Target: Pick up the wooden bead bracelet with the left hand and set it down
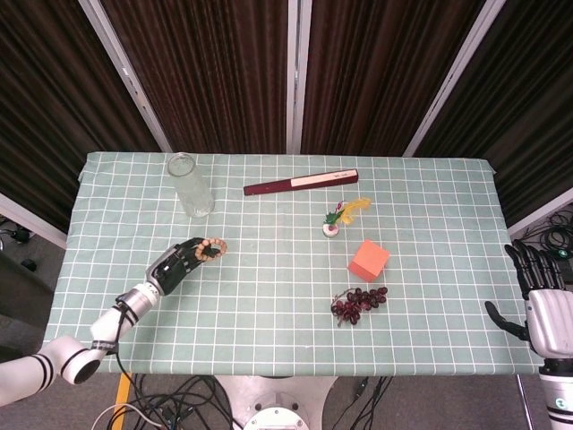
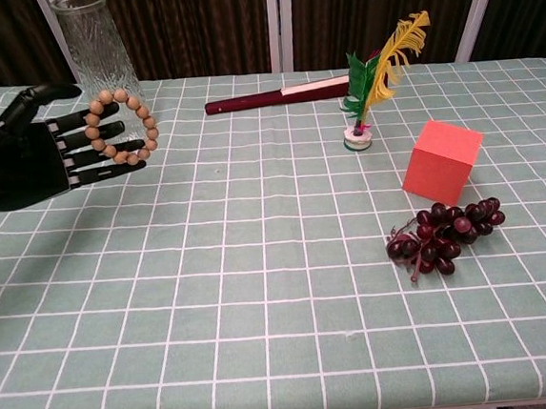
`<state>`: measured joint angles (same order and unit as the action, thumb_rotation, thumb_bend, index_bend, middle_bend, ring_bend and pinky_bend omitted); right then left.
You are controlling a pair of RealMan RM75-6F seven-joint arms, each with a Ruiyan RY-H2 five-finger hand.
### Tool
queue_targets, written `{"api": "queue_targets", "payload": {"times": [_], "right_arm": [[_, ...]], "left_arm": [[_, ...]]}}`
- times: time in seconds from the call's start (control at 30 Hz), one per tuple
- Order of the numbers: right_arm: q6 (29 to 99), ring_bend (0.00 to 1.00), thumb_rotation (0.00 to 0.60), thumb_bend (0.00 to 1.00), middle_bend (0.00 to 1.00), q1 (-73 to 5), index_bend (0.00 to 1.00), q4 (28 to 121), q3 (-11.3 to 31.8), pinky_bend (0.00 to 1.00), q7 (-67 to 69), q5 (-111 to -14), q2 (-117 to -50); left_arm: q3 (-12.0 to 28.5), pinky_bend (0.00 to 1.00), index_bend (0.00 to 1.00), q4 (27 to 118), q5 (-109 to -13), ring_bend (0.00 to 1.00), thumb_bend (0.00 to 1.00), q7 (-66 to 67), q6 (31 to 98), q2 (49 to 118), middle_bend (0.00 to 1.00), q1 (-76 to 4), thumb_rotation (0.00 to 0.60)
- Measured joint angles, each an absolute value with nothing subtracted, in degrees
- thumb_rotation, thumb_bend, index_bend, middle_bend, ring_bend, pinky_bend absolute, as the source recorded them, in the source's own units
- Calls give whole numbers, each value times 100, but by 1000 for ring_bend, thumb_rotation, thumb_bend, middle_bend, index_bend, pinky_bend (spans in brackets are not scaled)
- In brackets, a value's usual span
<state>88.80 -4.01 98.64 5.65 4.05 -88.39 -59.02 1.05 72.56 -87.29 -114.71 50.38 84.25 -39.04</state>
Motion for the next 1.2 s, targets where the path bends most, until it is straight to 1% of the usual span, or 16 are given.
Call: {"api": "queue_targets", "payload": {"times": [0.1, 0.13, 0.63, 0.77, 1.17, 1.2], "right_arm": [[8840, 0, 600, 156, 32, -422, 0, 9874, 572, 0, 384, -8813, -5914], [8825, 0, 600, 154, 32, -426, 0, 9873, 573, 0, 380, -8799, -5920], [8833, 0, 600, 148, 32, -445, 0, 9917, 591, 0, 296, -8783, -5935], [8867, 0, 600, 134, 33, -427, 0, 9926, 585, 0, 295, -8801, -5933], [8875, 0, 600, 134, 35, -423, 0, 9936, 562, 0, 292, -8847, -5926], [8879, 0, 600, 134, 35, -422, 0, 9933, 560, 0, 297, -8851, -5928]], "left_arm": [[98, 142, 412, 7145, -8770, 225, 440, -11579, 5048, 8458, 487, -3923, 588], [98, 142, 412, 7099, -8776, 225, 440, -11604, 5046, 8476, 487, -3932, 599], [197, 143, 510, 6985, -8488, 231, 453, -11460, 4835, 8586, 562, -3925, 600], [239, 145, 523, 7012, -8396, 237, 459, -11404, 4809, 8591, 574, -3877, 600], [340, 147, 553, 7194, -8345, 247, 481, -11171, 4803, 8516, 596, -3772, 600], [344, 147, 553, 7211, -8352, 247, 482, -11146, 4811, 8507, 597, -3767, 591]]}}
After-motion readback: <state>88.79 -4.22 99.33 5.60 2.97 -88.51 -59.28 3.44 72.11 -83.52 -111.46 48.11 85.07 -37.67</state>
